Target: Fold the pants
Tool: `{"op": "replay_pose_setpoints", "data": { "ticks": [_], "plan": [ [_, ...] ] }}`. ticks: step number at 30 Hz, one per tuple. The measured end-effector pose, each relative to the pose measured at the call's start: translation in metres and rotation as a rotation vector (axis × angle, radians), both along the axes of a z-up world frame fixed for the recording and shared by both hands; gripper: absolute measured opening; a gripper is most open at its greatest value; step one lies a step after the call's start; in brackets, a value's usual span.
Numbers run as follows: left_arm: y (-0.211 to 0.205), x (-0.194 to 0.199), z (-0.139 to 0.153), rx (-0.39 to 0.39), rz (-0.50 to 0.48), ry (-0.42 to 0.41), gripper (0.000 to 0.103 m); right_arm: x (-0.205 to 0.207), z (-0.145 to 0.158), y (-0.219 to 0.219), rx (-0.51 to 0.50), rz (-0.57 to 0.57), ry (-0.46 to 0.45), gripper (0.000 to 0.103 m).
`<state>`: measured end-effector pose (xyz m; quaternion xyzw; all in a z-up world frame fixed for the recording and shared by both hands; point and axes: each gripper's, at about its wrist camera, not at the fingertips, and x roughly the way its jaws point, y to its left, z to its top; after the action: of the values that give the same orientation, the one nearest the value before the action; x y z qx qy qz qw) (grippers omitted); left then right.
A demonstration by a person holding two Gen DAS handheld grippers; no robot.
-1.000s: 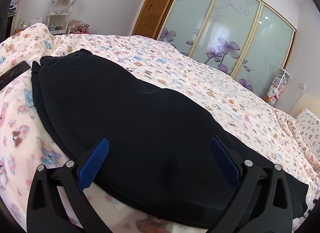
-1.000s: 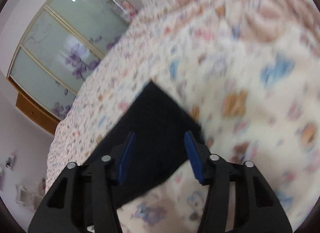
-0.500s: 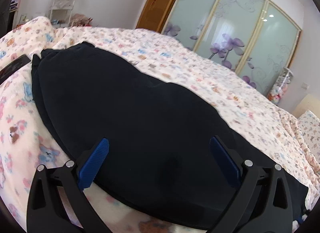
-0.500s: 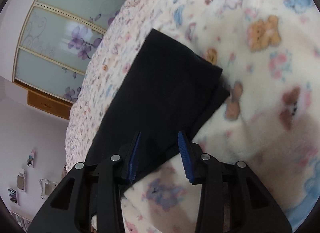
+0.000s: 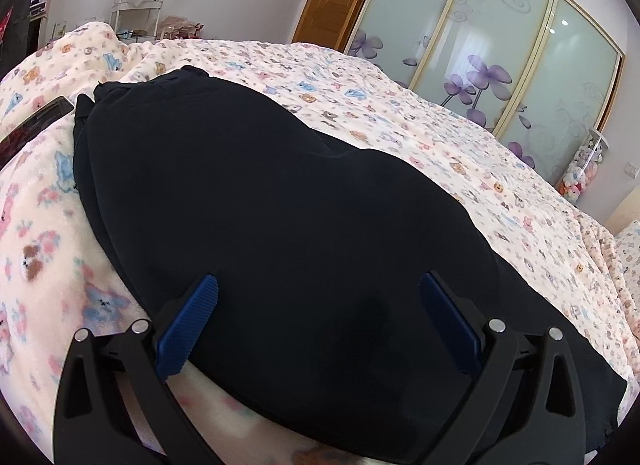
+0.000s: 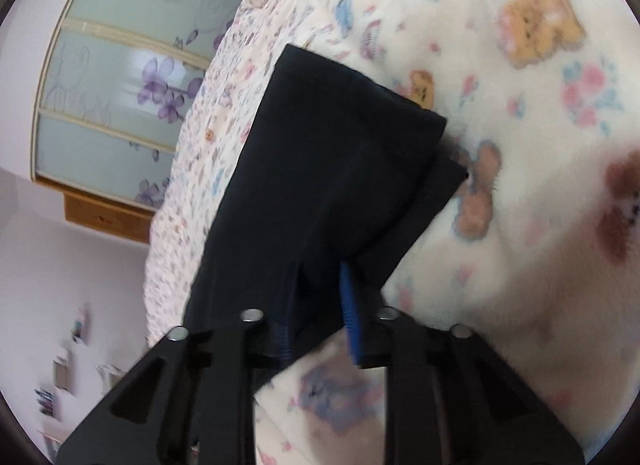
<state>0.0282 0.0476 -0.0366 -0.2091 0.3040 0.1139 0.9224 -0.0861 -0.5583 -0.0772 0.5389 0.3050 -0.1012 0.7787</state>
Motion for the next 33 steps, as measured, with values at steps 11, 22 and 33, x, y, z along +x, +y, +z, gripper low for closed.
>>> {"op": "replay_pose_setpoints", "data": {
  "ticks": [11, 22, 33],
  "plan": [
    [0.002, 0.002, 0.0, -0.009, 0.0, 0.003, 0.101, -0.012, -0.002, 0.013, -0.016, -0.063, 0.053, 0.015],
    [0.004, 0.0, 0.002, -0.022, -0.003, -0.017, 0.101, -0.025, 0.016, 0.006, -0.113, -0.204, 0.098, 0.038],
    [0.017, -0.019, 0.015, -0.052, 0.034, -0.104, 0.101, -0.022, 0.005, -0.011, -0.106, -0.251, 0.065, 0.042]
  ]
}}
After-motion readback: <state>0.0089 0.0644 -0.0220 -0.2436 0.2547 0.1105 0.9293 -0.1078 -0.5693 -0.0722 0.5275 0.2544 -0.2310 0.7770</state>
